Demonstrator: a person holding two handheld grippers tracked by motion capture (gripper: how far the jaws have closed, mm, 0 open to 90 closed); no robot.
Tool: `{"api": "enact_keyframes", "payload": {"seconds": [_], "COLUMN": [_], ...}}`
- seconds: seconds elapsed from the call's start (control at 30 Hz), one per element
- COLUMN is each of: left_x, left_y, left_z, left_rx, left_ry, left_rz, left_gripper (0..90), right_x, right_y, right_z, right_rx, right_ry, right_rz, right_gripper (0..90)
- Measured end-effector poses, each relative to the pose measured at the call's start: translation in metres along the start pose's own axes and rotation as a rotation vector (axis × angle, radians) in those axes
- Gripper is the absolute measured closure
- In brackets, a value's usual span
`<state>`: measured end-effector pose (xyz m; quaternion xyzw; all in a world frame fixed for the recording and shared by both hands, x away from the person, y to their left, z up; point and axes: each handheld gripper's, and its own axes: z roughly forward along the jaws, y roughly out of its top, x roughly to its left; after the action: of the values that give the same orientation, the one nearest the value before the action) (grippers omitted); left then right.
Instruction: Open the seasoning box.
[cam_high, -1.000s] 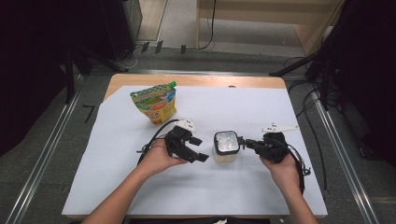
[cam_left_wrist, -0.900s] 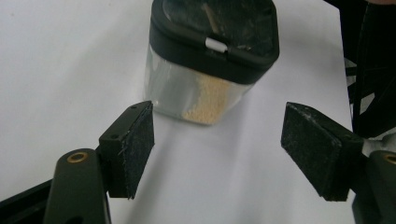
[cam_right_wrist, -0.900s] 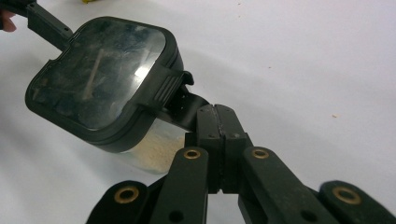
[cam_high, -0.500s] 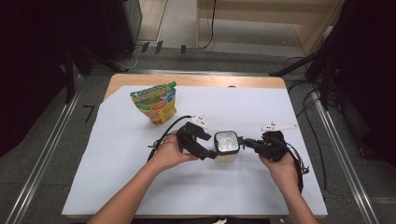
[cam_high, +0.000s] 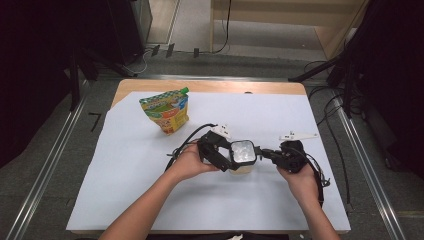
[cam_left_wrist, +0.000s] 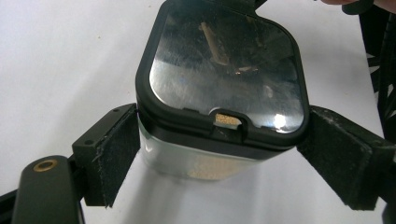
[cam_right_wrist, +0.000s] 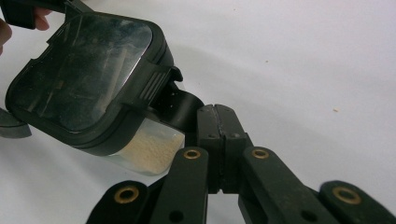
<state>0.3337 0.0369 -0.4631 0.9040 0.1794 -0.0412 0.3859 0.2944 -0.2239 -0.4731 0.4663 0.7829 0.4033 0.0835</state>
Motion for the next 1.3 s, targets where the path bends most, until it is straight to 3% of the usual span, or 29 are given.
{"api": "enact_keyframes", "payload": {"seconds": [0.37,0.9,1.03,1.3], "left_x": [-0.002,-0.004,-0.011,-0.014], "left_y": [0.004,0.004,0.007,0.011], "left_z": [0.005,0.011,0.008,0.004], "left_rx": [0.006,0.002,0.006,0.035], "left_ry": [0.026,0.043,0.092,0.084], "left_rz": [0.058,0.077,0.131,0.157], "left_gripper": [13.9,13.8,16.0,17.2], "right_x": [0.000,0.001,0.001,0.004], "right_y": [-0.001,-0.002,-0.001,-0.001], "right_z": [0.000,0.002,0.002,0.004], "right_rx": [0.000,0.004,0.002,0.009], "right_ry": [-0.005,-0.015,-0.013,-0.007], "right_rz": [0.002,0.004,0.004,-0.003], "right_gripper": [90.0,90.0,90.0,90.0]}}
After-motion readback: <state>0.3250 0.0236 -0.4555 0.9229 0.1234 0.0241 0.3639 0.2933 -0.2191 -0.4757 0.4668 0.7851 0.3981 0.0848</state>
